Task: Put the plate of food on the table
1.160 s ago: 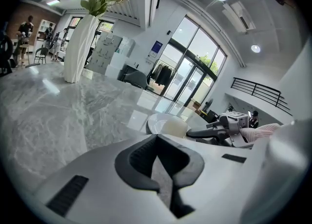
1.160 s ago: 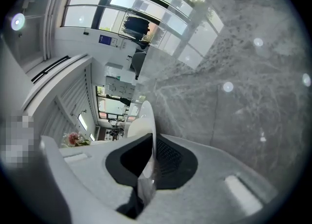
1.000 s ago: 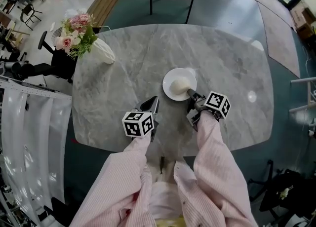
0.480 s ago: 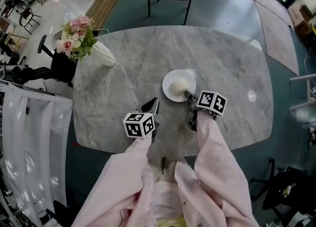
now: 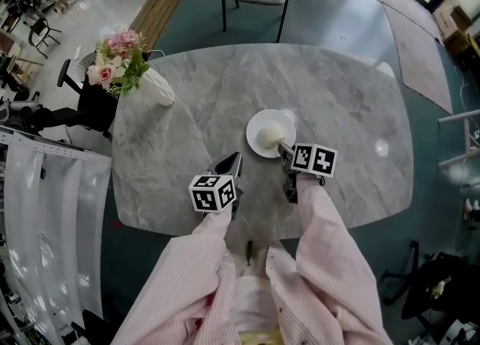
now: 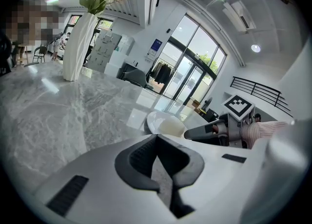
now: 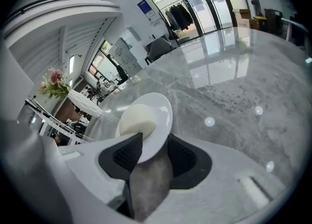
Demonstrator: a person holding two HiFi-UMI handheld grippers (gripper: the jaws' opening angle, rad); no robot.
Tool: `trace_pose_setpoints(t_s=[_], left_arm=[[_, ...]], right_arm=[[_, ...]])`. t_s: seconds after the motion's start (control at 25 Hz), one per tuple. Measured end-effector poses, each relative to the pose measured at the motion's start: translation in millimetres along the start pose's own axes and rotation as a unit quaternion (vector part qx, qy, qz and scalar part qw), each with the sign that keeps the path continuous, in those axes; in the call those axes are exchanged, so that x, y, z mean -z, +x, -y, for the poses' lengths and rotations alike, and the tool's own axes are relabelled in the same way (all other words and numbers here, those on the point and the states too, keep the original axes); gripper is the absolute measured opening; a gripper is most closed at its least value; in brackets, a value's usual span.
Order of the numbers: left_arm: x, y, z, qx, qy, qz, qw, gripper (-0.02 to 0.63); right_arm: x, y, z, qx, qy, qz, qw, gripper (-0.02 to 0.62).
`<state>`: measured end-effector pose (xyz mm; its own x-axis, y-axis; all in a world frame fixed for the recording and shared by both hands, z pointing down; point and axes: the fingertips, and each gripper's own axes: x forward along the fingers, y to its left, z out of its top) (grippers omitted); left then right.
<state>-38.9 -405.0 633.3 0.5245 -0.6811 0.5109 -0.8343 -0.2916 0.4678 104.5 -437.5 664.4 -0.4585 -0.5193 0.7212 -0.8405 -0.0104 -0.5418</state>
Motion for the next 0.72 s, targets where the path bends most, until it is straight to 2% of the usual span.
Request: trace_pose_setpoints(t_s=[0.28,0.44,0.6,0.72], left_arm=[[-1,-3,4,0.003,0.003,0.005,1.0,-0.005],[-3,-7,8,0.007,0.009,0.009,0.9999,-0.005],[-6,-17,15,0.014,0.018,0.019,0.9996,-0.005],[-13,-26,21,0.019,0.028,0.03,0.999,-0.005]], right_arm=[[3,-6,5,0.013,-0.003,0.006,1.0,0.147],[5,-10,4,0.004,-0.003,0.007,1.0,0.147],[6,-23,4,0.017,-0.04,0.016,0.999,0.124],[6,-35,-3,0.008,-0.067,0.03,0.997,0.105]])
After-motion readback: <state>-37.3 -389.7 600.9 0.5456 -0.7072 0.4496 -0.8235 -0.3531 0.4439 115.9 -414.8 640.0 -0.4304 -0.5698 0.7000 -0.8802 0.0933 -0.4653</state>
